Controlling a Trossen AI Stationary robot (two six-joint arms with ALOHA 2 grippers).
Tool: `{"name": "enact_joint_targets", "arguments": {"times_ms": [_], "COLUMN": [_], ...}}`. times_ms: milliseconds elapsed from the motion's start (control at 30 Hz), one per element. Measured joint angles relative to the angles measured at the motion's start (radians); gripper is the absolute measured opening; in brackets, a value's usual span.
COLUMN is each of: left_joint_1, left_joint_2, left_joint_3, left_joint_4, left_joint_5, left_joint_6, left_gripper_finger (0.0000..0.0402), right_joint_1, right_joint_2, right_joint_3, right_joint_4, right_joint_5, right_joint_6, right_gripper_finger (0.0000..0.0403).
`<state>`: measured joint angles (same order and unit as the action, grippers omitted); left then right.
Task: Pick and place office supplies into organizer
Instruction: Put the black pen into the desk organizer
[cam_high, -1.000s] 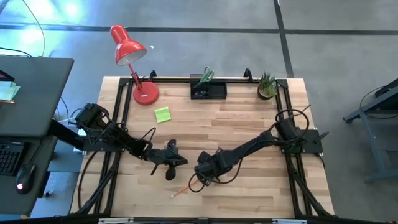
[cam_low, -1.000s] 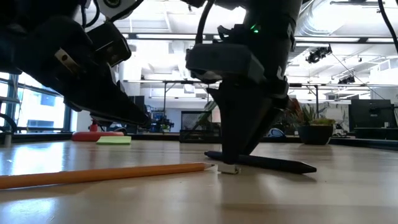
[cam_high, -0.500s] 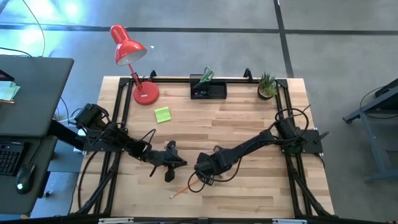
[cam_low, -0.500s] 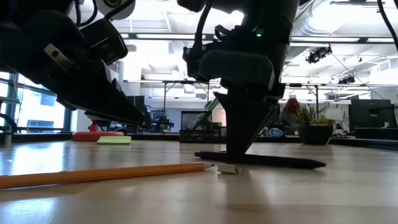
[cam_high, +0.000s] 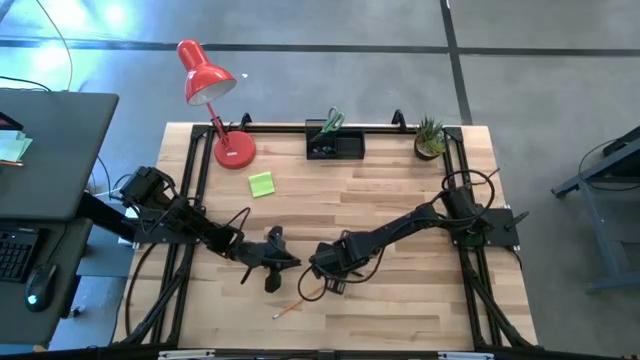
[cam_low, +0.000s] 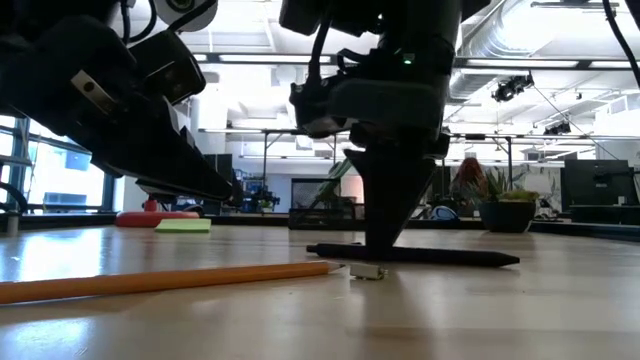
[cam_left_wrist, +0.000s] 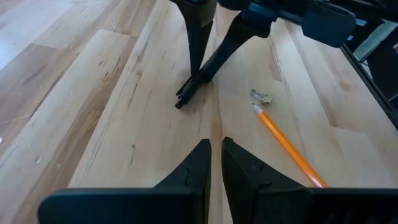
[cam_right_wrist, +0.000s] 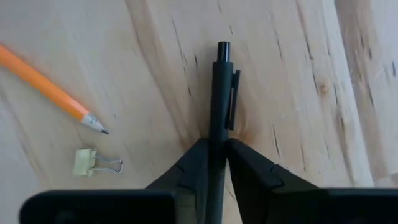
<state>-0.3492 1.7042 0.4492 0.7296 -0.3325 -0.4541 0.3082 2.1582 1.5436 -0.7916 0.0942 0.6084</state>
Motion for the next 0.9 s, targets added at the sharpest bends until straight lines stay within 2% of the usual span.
{"name": "enact_joint_targets", "arguments": {"times_ms": [200,267,400,567,667,733,900], "left_joint_1": [0.0,0.0,0.0,0.0,0.0,0.0,0.0], "left_joint_2": [0.0,0.0,0.0,0.0,0.0,0.0,0.0], "left_joint_3": [0.0,0.0,0.0,0.0,0.0,0.0,0.0], "left_joint_4": [0.0,0.0,-0.004,-0.008,-0.008,-0.009,-0.021], "left_joint_5": [0.002,0.004,0.005,0.008,0.008,0.008,0.008], "left_joint_6": [0.0,0.0,-0.004,-0.008,-0.008,-0.008,-0.009], "left_gripper_finger": [0.0026,0.0026,0.0026,0.0026,0.0026,0.0026,0.0026], "right_joint_1": [0.001,-0.001,-0.026,-0.133,-0.21,-0.265,-0.419], "right_joint_2": [0.002,0.002,-0.031,-0.085,-0.148,-0.19,-0.304], "right_joint_3": [0.014,0.025,0.015,-0.038,-0.097,-0.159,-0.353], "right_joint_4": [-0.014,-0.035,-0.042,0.02,0.208,0.382,0.965], "right_joint_5": [0.054,0.137,0.397,0.541,0.612,0.611,0.481], "right_joint_6": [-0.096,-0.134,-0.198,-0.268,-0.353,-0.427,-0.632], "right_gripper_finger": [0.001,0.0017,0.0022,0.0006,0.0013,0.0014,0.0005]}}
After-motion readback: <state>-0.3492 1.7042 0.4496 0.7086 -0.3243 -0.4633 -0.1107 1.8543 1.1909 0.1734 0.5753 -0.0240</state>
